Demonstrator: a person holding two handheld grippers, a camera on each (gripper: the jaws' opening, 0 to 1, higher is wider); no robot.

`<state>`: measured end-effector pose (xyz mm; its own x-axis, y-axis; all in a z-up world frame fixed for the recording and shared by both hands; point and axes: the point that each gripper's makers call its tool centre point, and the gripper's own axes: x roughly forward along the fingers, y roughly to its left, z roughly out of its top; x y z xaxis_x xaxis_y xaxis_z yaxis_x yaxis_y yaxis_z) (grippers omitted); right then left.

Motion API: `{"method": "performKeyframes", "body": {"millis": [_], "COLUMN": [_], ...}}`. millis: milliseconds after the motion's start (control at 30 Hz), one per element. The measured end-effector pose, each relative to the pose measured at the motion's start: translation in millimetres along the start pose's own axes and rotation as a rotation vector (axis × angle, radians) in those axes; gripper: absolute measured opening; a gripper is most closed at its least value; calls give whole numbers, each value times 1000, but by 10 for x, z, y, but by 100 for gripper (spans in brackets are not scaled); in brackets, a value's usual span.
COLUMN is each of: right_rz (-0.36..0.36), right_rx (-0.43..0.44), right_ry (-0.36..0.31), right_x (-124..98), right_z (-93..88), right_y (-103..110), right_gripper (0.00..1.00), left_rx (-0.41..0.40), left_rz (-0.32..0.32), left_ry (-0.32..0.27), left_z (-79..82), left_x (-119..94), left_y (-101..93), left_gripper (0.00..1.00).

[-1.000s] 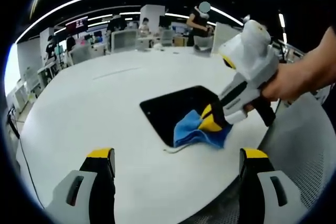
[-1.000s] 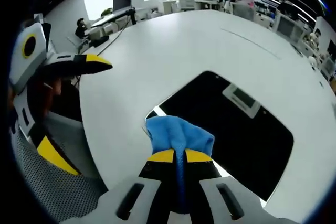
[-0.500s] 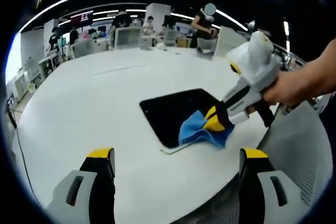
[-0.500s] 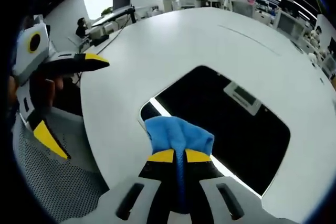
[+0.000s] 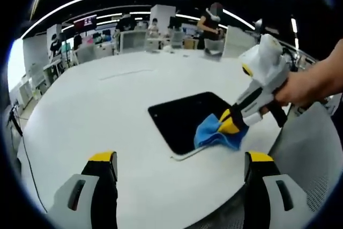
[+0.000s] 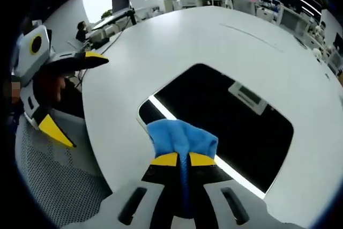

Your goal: Wipe the mirror surface with the cleaning cloth until all visible marks leave the cleaned area.

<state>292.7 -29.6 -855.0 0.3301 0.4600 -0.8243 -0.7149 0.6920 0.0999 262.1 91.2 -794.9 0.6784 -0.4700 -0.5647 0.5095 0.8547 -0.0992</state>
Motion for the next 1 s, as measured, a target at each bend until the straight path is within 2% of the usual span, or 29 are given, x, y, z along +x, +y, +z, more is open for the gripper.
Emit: {"method": "performKeyframes", "body": {"millis": [233,400,667,1000], "right_rz": [2,3,-1,-24], "right_rx": [6,12,13,29], "right_ry": [3,6,9,0], "right_x": [-19,-37,-37,-28], "right_z": [-13,-31,-29,-1], "right_y": [-10,-35,-40,-76], "right_gripper": [1,1,1,1], "left_rx": [25,9,27,34], "left_rz": [-28,-15,-7,-17], "left_ry": [3,3,11,17], "left_z": [1,-5,-21,-34], "left_x": [8,4,11,20], "left_y": [-68,-31,-16,-35], "left_gripper": [99,99,99,99]}}
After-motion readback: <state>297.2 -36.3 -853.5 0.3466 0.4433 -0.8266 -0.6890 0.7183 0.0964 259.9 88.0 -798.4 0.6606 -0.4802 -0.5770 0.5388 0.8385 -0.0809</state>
